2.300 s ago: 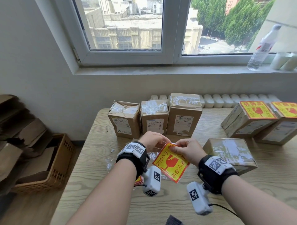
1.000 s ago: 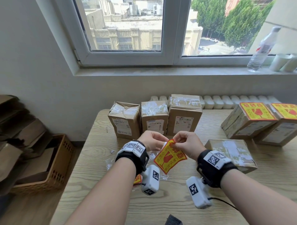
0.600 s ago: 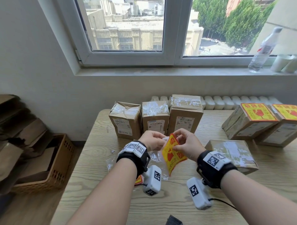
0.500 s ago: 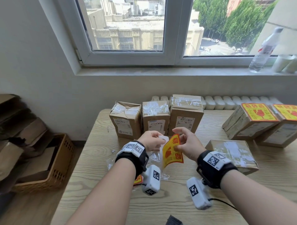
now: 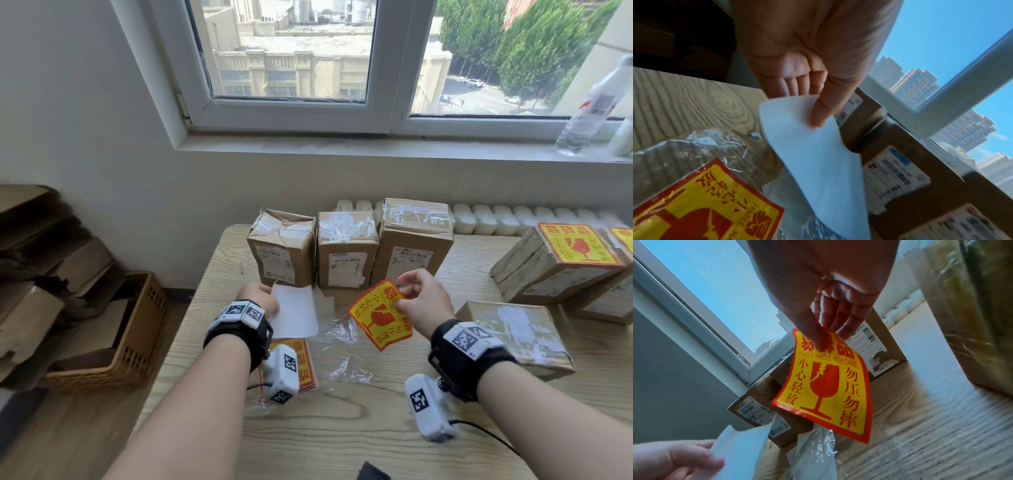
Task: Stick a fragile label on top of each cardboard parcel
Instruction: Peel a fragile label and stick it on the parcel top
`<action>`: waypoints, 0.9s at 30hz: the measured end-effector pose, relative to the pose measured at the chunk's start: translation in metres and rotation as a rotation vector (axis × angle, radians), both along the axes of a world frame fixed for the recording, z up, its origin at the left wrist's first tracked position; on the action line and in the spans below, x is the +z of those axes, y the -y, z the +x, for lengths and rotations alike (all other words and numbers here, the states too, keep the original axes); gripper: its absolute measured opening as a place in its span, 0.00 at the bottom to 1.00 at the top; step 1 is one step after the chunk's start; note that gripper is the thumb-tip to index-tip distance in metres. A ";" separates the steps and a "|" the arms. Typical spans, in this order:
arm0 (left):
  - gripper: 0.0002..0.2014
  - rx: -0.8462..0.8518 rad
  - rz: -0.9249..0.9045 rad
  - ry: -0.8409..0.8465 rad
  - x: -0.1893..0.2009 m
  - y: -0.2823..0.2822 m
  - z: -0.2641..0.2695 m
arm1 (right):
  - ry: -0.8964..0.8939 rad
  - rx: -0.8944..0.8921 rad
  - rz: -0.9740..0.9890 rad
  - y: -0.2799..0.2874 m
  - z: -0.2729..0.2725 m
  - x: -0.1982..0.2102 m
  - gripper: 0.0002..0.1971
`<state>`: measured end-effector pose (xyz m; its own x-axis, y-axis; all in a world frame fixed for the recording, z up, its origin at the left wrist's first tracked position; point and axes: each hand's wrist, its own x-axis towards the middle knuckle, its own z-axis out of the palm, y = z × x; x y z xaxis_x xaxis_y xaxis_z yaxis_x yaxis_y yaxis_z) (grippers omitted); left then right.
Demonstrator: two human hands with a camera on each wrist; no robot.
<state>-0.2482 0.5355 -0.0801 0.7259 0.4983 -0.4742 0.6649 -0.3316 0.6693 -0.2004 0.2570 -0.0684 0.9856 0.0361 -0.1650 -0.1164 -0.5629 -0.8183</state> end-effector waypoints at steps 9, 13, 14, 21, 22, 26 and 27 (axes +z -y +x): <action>0.33 0.167 -0.132 0.031 -0.019 -0.001 0.015 | 0.006 0.009 -0.020 -0.011 0.002 -0.003 0.14; 0.31 0.047 -0.049 0.036 -0.023 0.006 0.016 | 0.006 0.019 -0.008 -0.009 0.003 -0.002 0.14; 0.29 0.040 -0.011 0.056 -0.022 0.009 0.017 | 0.006 0.021 -0.004 -0.008 0.003 -0.001 0.15; 0.06 -0.217 -0.129 0.266 0.040 0.050 0.016 | 0.058 0.062 0.015 -0.001 0.004 0.021 0.13; 0.08 -0.302 -0.172 0.245 0.050 0.060 0.016 | 0.069 0.068 0.020 0.000 0.002 0.026 0.13; 0.12 -0.484 -0.140 0.207 0.072 0.097 0.018 | 0.144 0.107 0.020 0.007 -0.002 0.043 0.14; 0.11 -0.475 -0.133 0.231 0.076 0.105 0.018 | 0.160 0.116 0.021 0.011 -0.003 0.048 0.14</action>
